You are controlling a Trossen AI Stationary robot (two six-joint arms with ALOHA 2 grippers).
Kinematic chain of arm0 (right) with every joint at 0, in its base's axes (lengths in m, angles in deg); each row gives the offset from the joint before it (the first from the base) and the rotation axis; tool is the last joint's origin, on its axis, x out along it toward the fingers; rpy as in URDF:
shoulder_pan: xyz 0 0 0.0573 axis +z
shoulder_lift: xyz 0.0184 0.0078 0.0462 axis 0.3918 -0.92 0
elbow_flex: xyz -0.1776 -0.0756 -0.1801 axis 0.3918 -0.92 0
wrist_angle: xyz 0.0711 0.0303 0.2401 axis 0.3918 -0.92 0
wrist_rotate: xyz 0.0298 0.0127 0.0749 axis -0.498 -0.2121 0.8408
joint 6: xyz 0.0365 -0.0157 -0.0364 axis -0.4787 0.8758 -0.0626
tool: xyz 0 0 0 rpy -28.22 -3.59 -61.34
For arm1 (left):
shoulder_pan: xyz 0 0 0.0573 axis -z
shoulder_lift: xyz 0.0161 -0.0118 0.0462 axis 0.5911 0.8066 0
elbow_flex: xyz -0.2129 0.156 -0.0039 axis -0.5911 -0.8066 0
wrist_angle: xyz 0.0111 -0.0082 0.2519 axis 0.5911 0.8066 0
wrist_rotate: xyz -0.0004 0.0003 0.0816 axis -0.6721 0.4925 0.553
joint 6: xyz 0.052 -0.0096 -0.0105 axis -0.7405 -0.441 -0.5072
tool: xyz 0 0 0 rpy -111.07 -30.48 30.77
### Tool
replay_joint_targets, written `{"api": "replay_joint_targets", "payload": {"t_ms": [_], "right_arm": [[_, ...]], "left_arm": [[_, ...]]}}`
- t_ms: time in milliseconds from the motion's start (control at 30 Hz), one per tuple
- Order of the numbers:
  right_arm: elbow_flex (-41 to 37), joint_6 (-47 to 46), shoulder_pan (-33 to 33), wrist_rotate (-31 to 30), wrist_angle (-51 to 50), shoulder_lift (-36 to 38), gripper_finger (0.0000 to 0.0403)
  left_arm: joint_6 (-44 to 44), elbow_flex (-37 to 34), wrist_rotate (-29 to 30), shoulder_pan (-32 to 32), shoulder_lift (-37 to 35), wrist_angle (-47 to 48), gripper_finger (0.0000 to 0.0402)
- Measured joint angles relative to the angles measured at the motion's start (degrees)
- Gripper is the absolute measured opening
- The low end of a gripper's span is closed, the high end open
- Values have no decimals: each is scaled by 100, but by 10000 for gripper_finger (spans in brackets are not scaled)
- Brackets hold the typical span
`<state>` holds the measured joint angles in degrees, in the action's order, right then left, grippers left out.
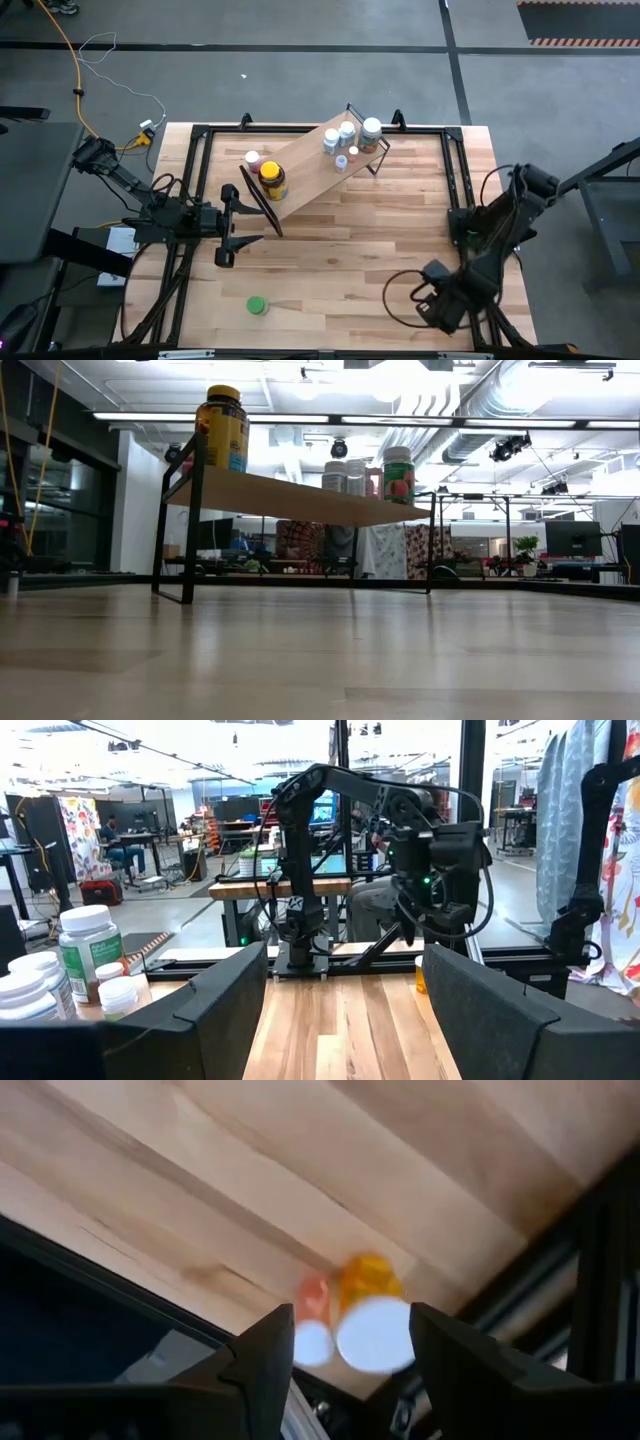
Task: Pick and place medicine bottles onto shelf by color
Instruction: Put the orange medicine bottle on the shelf
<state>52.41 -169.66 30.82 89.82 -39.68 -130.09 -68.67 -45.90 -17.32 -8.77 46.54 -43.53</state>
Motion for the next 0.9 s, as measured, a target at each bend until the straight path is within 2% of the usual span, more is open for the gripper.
{"api": "replay_joint_targets", "payload": {"t_ms": [200, 433, 533, 733, 900], "right_arm": [[0, -585, 314, 54, 0, -27, 206], [0, -1185, 566, -370, -7, -51, 290], [0, -1265, 659, -431, 123, -78, 313], [0, -1413, 724, -439, 497, -75, 319], [0, -2055, 699, -291, 129, -119, 319]], "left_arm": [[-2, 0, 2, 0, -1, -25, 257], [10, 0, 19, 2, -1, -44, 257], [0, 0, 21, 0, -1, -44, 257], [-2, 0, 20, 0, 0, -42, 257], [-1, 0, 20, 0, 0, -44, 257]]}}
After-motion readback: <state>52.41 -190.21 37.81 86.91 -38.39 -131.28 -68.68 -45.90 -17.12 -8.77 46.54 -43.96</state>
